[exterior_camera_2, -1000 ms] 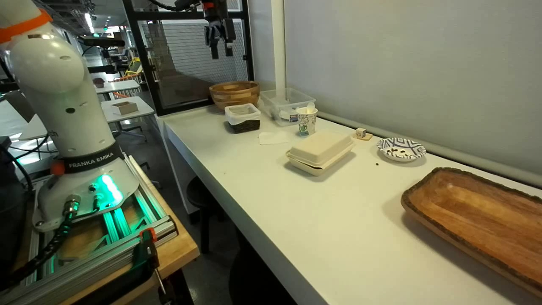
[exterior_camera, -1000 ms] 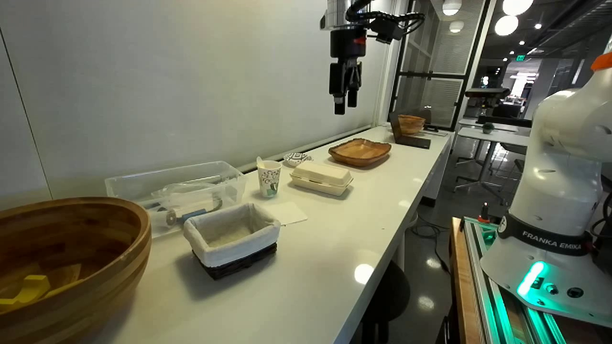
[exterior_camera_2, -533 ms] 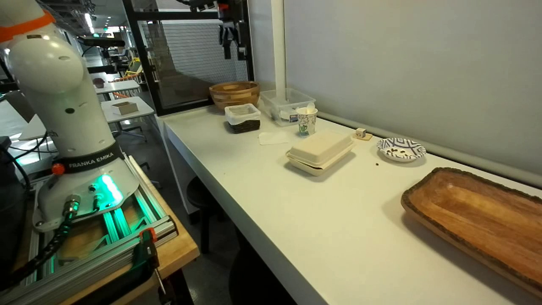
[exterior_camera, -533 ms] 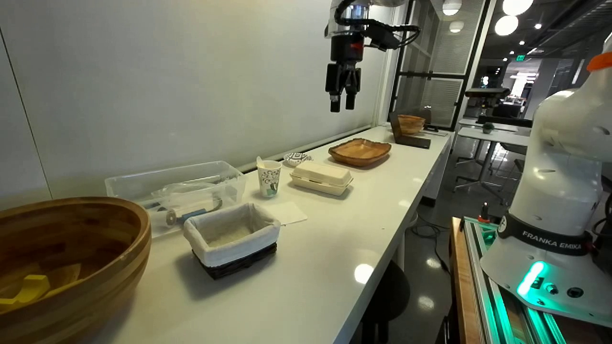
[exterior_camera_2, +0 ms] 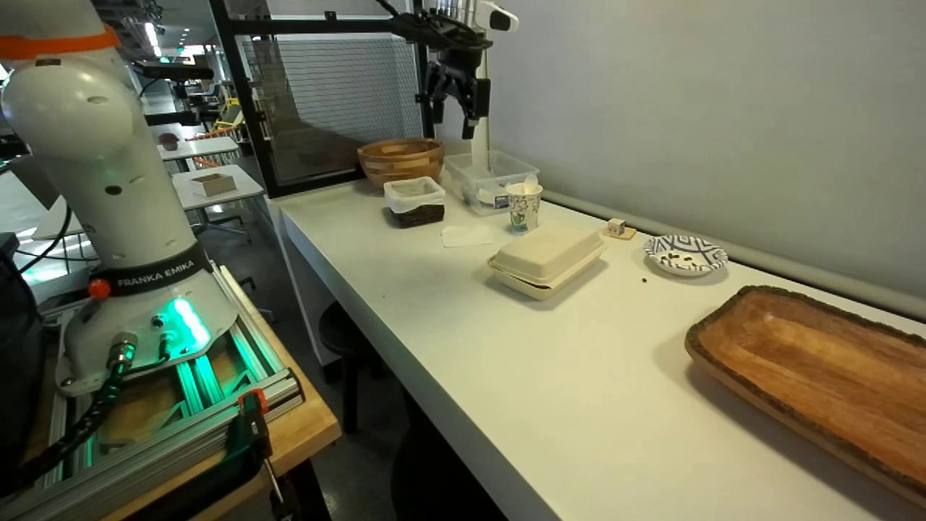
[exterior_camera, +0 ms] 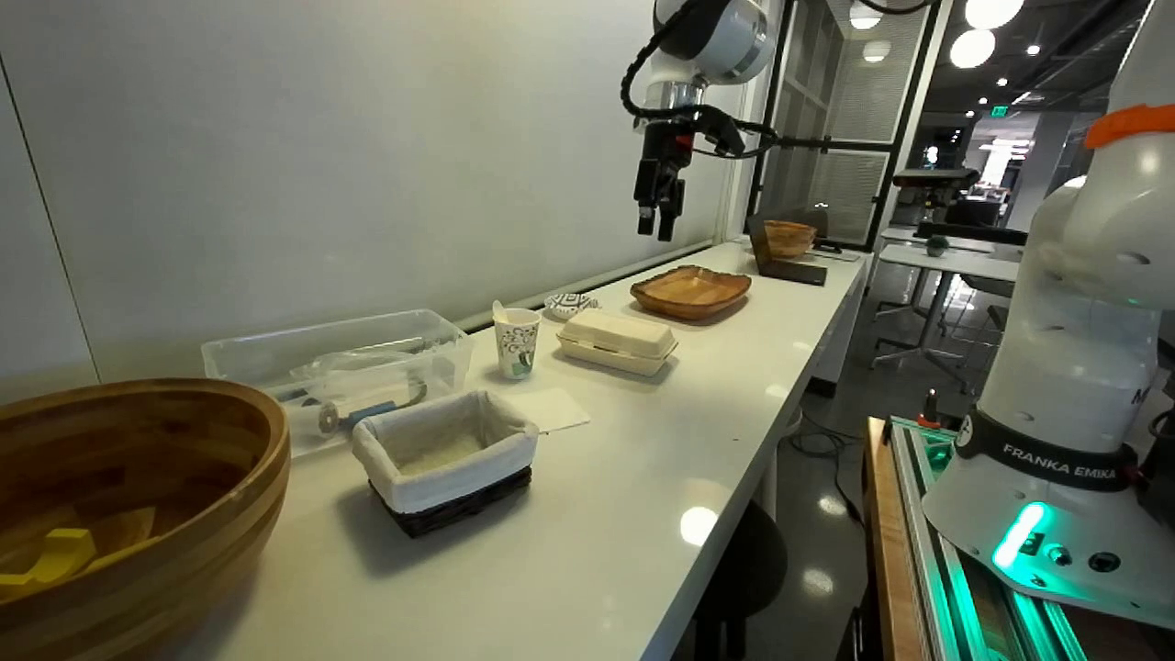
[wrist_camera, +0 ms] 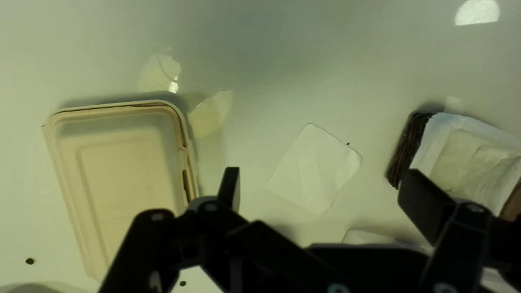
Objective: Put the lunch pack in the transparent bowl
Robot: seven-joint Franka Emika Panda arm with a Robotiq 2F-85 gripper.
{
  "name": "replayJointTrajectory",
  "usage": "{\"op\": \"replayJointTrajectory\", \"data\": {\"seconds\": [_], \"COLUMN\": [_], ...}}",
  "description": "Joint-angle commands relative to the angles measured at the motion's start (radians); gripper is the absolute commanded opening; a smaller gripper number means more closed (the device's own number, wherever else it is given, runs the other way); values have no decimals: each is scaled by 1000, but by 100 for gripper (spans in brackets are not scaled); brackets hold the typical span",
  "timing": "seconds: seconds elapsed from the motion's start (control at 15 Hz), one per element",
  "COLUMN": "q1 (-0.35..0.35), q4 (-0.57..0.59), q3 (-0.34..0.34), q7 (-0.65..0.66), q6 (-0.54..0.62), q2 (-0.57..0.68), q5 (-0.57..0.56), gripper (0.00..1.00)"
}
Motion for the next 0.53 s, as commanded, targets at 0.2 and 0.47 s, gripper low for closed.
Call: {"op": "replayJointTrajectory", "data": {"seconds": [0.2,0.47], "q1": [-68,-95], "q4": [78,121], "q3": [17,12], "q7": [-1,-83], "q6": [-3,-11], "q2": [116,173], "q5": [-4,41], "gripper": [100,100]}}
